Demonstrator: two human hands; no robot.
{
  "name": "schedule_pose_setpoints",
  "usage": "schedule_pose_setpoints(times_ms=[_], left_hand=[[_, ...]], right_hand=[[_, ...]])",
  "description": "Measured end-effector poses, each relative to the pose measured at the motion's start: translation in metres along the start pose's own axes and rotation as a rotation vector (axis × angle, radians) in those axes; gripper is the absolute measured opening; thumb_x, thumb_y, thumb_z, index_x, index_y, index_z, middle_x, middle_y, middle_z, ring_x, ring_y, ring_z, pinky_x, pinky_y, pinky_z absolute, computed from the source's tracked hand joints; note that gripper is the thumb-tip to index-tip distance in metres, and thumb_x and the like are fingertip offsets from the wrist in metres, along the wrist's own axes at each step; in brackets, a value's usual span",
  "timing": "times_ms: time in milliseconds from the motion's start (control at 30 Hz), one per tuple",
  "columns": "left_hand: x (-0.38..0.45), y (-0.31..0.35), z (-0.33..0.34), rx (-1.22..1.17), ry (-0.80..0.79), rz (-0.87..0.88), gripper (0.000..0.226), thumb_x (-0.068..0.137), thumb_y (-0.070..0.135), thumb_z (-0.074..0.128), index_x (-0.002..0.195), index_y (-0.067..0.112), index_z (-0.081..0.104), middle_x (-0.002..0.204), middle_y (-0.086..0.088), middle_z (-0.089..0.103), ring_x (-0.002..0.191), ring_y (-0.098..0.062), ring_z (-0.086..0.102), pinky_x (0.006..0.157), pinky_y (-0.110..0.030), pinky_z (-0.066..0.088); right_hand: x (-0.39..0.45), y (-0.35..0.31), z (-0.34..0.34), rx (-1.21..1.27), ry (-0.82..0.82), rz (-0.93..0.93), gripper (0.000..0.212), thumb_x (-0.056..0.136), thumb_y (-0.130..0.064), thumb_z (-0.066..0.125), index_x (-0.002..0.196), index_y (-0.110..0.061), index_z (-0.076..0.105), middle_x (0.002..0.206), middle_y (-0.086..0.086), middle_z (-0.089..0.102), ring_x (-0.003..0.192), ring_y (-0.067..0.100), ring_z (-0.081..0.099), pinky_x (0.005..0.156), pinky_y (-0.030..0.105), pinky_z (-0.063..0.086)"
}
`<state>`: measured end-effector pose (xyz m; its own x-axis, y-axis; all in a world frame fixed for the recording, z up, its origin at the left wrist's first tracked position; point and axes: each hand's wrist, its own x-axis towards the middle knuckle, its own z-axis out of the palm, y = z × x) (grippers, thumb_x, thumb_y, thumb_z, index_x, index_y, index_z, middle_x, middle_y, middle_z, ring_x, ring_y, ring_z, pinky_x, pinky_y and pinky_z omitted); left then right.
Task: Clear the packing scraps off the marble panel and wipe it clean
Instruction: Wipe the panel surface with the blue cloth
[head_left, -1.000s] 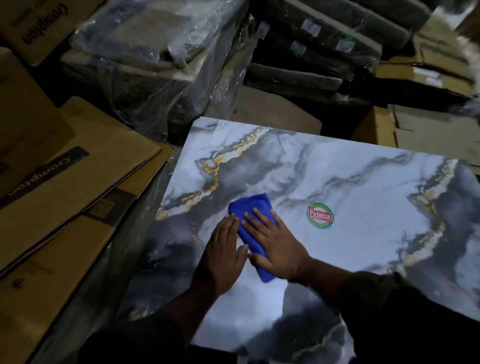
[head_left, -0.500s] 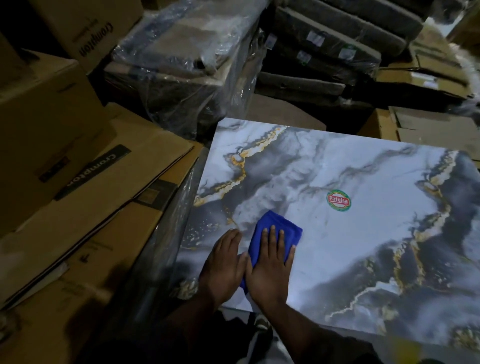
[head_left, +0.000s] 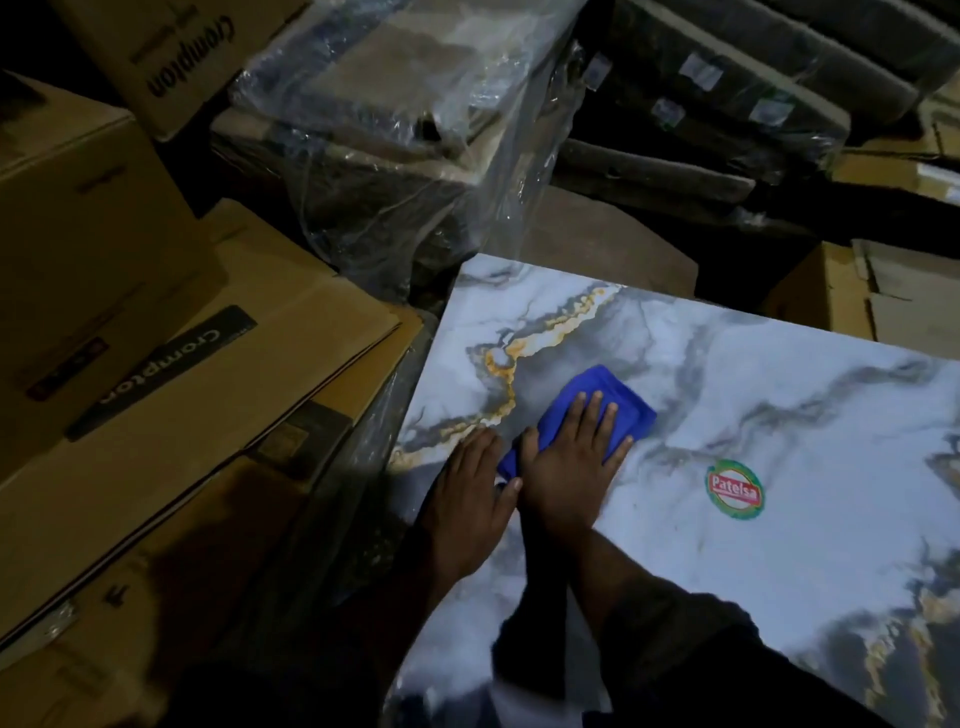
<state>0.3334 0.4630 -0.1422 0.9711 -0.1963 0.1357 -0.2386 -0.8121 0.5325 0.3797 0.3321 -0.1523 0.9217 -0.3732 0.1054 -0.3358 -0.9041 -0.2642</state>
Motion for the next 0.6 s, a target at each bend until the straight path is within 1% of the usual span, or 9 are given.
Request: schedule_pose_setpoints(times_ms=[33,100,167,233,333,400,467,533,600], left_hand=[[0.013,-0.003,0.004,-0.016,0.010,-0.002,0.065,0.107,0.054,0.027,0.146,0.008,0.053,0.150,-0.007,0.054,0.141,-0.021,0.049,0.115,-0.034,0.042],[0.040,-0.006,0.009,-0.058,0.005,-0.039,0.066,0.104,0.055,0.030,0.150,0.011,0.048,0.155,-0.006,0.048,0.146,-0.019,0.042,0.117,-0.038,0.040],[0.064,-0.009,0.014,-0.057,0.008,-0.057,0.071,0.104,0.059,0.023,0.152,0.012,0.045,0.158,-0.005,0.045,0.148,-0.019,0.038,0.119,-0.039,0.037],[0.080,-0.012,0.019,-0.034,0.059,-0.039,0.071,0.106,0.057,0.020,0.149,0.009,0.050,0.155,-0.007,0.049,0.145,-0.021,0.044,0.117,-0.041,0.040],[0.085,-0.018,0.030,0.014,0.164,0.020,0.057,0.105,0.042,0.040,0.144,0.004,0.054,0.149,-0.013,0.054,0.139,-0.027,0.051,0.113,-0.044,0.044],[0.082,-0.021,0.033,0.042,0.174,0.072,0.057,0.102,0.040,0.048,0.145,0.003,0.052,0.150,-0.014,0.052,0.141,-0.029,0.049,0.115,-0.045,0.042],[0.080,-0.021,0.030,0.040,0.165,0.062,0.059,0.104,0.044,0.044,0.148,0.005,0.050,0.153,-0.012,0.050,0.143,-0.027,0.047,0.115,-0.044,0.042],[0.080,-0.019,0.025,0.000,0.152,0.022,0.064,0.105,0.051,0.036,0.150,0.008,0.048,0.155,-0.010,0.048,0.145,-0.025,0.043,0.116,-0.042,0.041],[0.082,-0.017,0.019,-0.074,0.131,-0.015,0.066,0.103,0.054,0.039,0.152,0.010,0.044,0.158,-0.007,0.043,0.147,-0.023,0.039,0.116,-0.041,0.040]], right_hand=[[0.017,-0.003,0.003,-0.005,0.006,-0.016,0.083,0.091,-0.051,0.042,0.158,-0.006,0.027,0.165,0.016,0.027,0.156,0.032,0.015,0.124,0.060,0.006],[0.052,-0.009,0.008,0.000,0.012,-0.036,0.084,0.088,-0.051,0.042,0.158,-0.006,0.029,0.164,0.015,0.029,0.155,0.032,0.016,0.124,0.060,0.006],[0.088,-0.016,0.014,-0.010,0.008,-0.068,0.085,0.088,-0.053,0.042,0.158,-0.007,0.029,0.164,0.015,0.029,0.155,0.032,0.017,0.123,0.060,0.007],[0.124,-0.023,0.019,-0.030,-0.035,-0.107,0.087,0.088,-0.058,0.035,0.159,-0.008,0.025,0.166,0.014,0.025,0.156,0.031,0.014,0.123,0.061,0.008],[0.174,-0.032,0.027,-0.028,-0.055,-0.194,0.088,0.088,-0.061,0.023,0.160,-0.010,0.024,0.168,0.012,0.020,0.156,0.031,0.011,0.124,0.060,0.006],[0.201,-0.042,0.031,-0.027,-0.095,-0.261,0.084,0.091,-0.059,0.028,0.161,-0.012,0.022,0.169,0.010,0.016,0.157,0.029,0.007,0.124,0.058,0.003],[0.223,-0.052,0.035,-0.035,-0.152,-0.370,0.083,0.093,-0.059,0.033,0.161,-0.014,0.019,0.170,0.007,0.013,0.157,0.026,0.004,0.125,0.055,-0.001],[0.239,-0.064,0.036,-0.021,-0.203,-0.520,0.085,0.091,-0.060,0.031,0.162,-0.016,0.019,0.170,0.004,0.014,0.157,0.023,0.003,0.125,0.053,-0.002],[0.249,-0.073,0.037,-0.015,-0.266,-0.654,0.083,0.092,-0.060,0.029,0.162,-0.018,0.017,0.170,0.001,0.010,0.157,0.020,0.001,0.125,0.051,0.000]])
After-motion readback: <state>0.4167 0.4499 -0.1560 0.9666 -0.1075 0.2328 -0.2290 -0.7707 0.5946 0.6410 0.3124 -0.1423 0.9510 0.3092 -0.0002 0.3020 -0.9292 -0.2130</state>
